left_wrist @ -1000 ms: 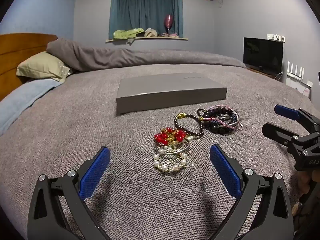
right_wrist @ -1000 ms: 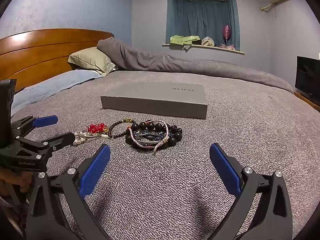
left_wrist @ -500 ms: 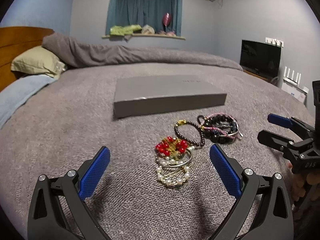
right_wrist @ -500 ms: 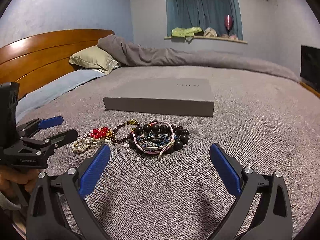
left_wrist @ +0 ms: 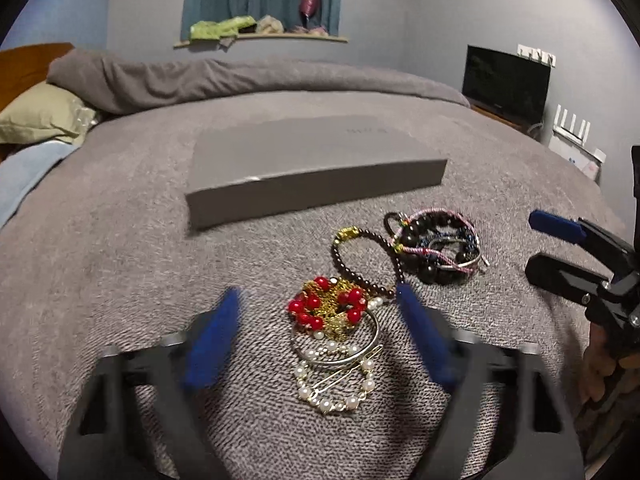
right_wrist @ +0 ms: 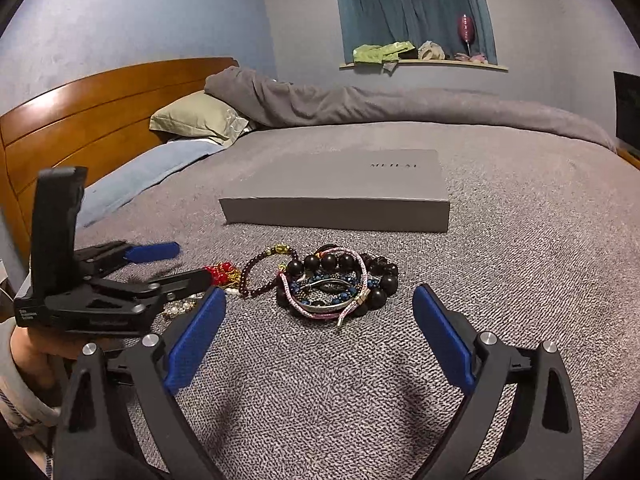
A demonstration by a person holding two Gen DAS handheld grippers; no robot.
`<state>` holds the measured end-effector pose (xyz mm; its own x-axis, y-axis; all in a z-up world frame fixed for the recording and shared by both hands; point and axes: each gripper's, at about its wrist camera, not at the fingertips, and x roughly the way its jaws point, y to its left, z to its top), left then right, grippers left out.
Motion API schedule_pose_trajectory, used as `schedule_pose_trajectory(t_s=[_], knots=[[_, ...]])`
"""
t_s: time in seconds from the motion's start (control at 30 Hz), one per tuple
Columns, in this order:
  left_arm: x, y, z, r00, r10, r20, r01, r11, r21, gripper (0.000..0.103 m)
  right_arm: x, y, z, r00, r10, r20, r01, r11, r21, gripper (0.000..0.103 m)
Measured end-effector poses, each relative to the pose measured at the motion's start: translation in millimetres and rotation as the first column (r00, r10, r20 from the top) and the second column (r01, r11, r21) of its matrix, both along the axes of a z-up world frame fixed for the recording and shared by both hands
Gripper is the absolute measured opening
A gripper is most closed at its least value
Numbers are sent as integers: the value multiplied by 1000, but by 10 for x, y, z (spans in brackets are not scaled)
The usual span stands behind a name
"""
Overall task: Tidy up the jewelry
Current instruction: 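Grasp the red-bead gold chain with the left gripper while the right grasps the pink braided bracelet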
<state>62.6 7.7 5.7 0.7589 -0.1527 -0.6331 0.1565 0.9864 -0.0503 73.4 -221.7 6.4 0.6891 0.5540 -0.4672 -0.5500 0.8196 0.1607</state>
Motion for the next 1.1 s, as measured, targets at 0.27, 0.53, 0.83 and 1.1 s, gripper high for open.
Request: schedule_pose_trajectory(t_s=[0.27,0.53,0.83,1.1], knots=[[19,-153,-62,998,-67,-14,67,995,76,47,58,14,7,1000,-2,-20,2,1000,13,93],[67,-79,20,997,-71,9,70,995,64,10,157,145,-11,1000,9,-25,-11,998,-68,75],[-3,62,222,995,-56,80,55,998,18,10,404,262,25,999,41,-35,-45,991,-129,47],[-62,197,338,993,-38,110,40,999,-13,9,599,338,-19,998,33,-63,-44,982,-181,30]])
